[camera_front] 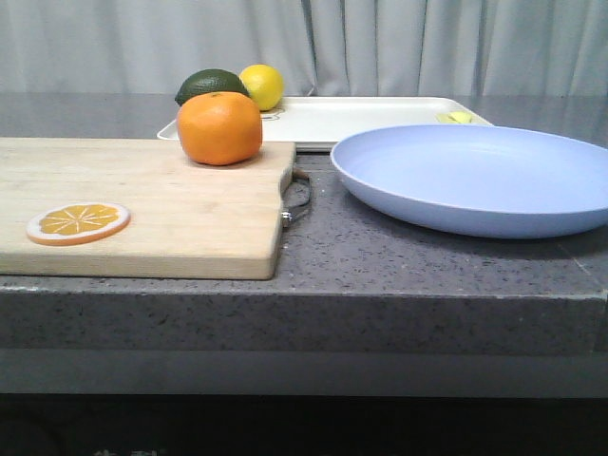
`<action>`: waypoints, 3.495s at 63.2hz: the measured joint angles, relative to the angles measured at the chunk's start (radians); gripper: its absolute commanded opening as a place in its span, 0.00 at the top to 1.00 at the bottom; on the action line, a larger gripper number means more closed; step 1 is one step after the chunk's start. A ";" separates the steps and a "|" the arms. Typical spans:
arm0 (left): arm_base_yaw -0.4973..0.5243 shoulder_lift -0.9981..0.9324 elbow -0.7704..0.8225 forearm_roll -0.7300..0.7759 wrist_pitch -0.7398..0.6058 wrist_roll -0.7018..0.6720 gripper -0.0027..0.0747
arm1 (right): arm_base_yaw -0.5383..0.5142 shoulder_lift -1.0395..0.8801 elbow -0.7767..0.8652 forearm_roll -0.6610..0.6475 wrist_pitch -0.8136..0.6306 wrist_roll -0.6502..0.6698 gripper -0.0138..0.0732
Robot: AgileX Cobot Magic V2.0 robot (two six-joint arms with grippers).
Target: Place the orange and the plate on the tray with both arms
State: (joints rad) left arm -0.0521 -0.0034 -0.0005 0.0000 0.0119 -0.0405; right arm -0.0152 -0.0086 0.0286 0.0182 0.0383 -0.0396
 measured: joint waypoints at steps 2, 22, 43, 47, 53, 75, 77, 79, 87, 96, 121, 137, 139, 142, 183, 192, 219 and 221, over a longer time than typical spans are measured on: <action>0.000 0.000 0.001 0.000 -0.020 0.000 0.99 | 0.000 0.000 0.000 0.007 -0.003 0.004 0.92; 0.000 0.009 -0.220 -0.016 0.127 0.000 0.99 | 0.000 0.019 -0.308 0.017 0.183 0.006 0.92; 0.000 0.261 -0.584 -0.017 0.354 0.000 0.99 | 0.000 0.274 -0.609 -0.006 0.387 0.006 0.92; 0.000 0.308 -0.611 -0.017 0.365 0.000 0.99 | 0.000 0.324 -0.633 -0.006 0.416 0.006 0.92; 0.000 0.361 -0.618 -0.019 0.381 0.000 0.99 | 0.000 0.389 -0.637 -0.006 0.437 0.006 0.92; 0.000 0.465 -0.618 -0.021 0.402 0.000 0.99 | 0.000 0.515 -0.637 -0.006 0.473 0.006 0.91; 0.000 0.470 -0.618 -0.021 0.407 0.000 0.99 | 0.000 0.524 -0.637 -0.006 0.479 0.006 0.89; 0.000 0.476 -0.618 -0.021 0.411 0.000 0.98 | 0.000 0.530 -0.637 -0.006 0.486 0.006 0.86; 0.000 0.490 -0.618 -0.021 0.415 0.000 0.79 | 0.000 0.558 -0.637 -0.006 0.514 0.006 0.56; 0.000 0.492 -0.617 -0.021 0.397 0.022 0.32 | 0.000 0.574 -0.637 -0.006 0.518 0.006 0.18; -0.202 0.639 -0.681 -0.021 0.380 0.072 0.20 | 0.000 0.583 -0.637 -0.006 0.531 0.006 0.09; -0.399 0.892 -0.809 -0.021 0.380 0.078 0.20 | 0.000 0.583 -0.637 -0.006 0.532 0.006 0.09; -0.420 0.933 -0.828 -0.018 0.380 0.078 0.20 | 0.000 0.583 -0.637 -0.006 0.532 0.006 0.09; -0.447 0.991 -0.854 -0.009 0.380 0.078 0.20 | 0.000 0.583 -0.637 -0.006 0.532 0.006 0.09; -0.513 1.602 -1.311 0.010 0.533 0.080 0.20 | 0.000 0.583 -0.637 -0.006 0.532 0.006 0.09; -0.513 1.685 -1.391 0.031 0.589 0.081 0.20 | 0.000 0.583 -0.637 -0.006 0.533 0.006 0.09; -0.513 1.780 -1.441 0.039 0.624 0.083 0.21 | 0.000 0.583 -0.637 -0.006 0.533 0.006 0.09; -0.513 1.780 -1.443 0.039 0.625 0.083 0.22 | 0.000 0.583 -0.637 -0.006 0.533 0.006 0.09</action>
State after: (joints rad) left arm -0.5655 1.7769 -1.4437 0.0390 0.6374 0.0426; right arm -0.0152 0.5740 -0.6086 0.0120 0.5709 -0.0334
